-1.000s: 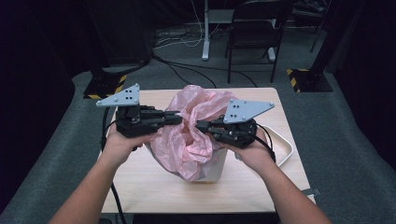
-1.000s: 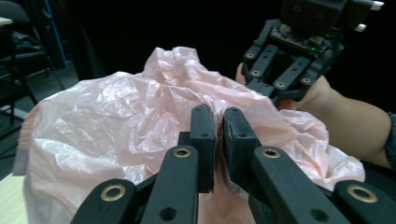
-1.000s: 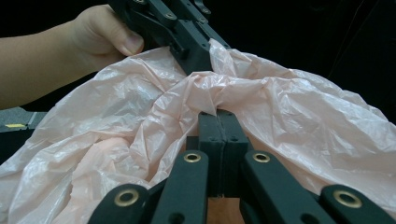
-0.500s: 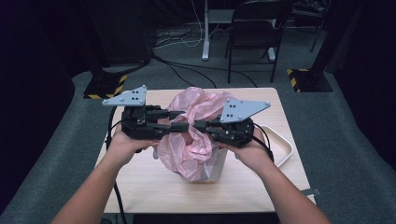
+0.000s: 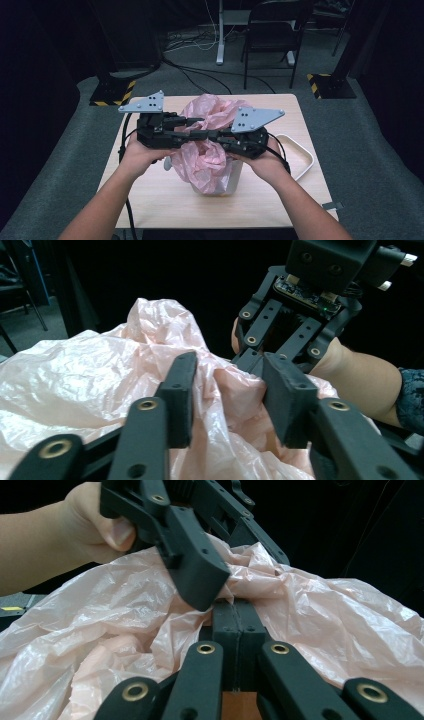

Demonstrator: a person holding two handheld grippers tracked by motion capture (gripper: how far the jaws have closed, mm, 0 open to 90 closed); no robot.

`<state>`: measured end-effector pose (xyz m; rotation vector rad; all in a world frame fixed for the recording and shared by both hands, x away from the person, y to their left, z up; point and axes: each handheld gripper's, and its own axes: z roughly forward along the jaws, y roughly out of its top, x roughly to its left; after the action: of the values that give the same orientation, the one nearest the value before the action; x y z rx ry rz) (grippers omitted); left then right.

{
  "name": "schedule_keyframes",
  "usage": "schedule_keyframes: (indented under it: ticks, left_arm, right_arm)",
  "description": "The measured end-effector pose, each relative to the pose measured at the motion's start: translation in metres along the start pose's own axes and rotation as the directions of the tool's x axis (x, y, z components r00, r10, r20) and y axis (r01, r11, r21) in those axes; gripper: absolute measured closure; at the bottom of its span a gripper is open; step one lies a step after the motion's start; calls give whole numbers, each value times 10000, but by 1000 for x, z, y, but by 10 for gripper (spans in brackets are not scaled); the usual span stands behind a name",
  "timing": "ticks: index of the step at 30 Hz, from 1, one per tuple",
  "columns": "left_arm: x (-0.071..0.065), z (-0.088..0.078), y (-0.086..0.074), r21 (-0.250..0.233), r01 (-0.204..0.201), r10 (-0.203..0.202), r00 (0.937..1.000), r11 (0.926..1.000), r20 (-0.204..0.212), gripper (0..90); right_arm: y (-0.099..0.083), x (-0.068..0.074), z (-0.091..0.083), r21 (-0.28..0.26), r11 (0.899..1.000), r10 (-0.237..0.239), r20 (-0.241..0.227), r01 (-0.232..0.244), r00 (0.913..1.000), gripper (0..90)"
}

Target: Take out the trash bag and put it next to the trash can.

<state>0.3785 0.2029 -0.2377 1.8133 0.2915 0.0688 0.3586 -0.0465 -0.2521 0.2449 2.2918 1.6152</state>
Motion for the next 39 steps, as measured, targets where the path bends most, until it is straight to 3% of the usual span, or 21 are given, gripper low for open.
schedule_keyframes:
  ticks: [9, 19, 33, 39]
  left_arm:
    - [0, -2, -2, -18, -120, 120, 9999, 9999, -40, 762]
    - [-1, -3, -3, 1, -331, 330, 9989, 9995, -330, 851]
    - [-2, -6, 0, 131, -590, 598, 9961, 9982, -647, 872]
    - [-1, -14, 5, 42, -697, 698, 9936, 9976, -884, 874]
  right_arm:
    - [-3, -2, 0, 16, 10000, 69, 30, -69, 10000, 894]
    - [-5, -2, 0, -8, 9999, 115, 77, -115, 9999, 859]
    - [-6, -2, -5, -77, 9996, 288, 43, -287, 9996, 767]
    - [-3, -3, -9, -151, 9995, 281, 152, -279, 9995, 689]
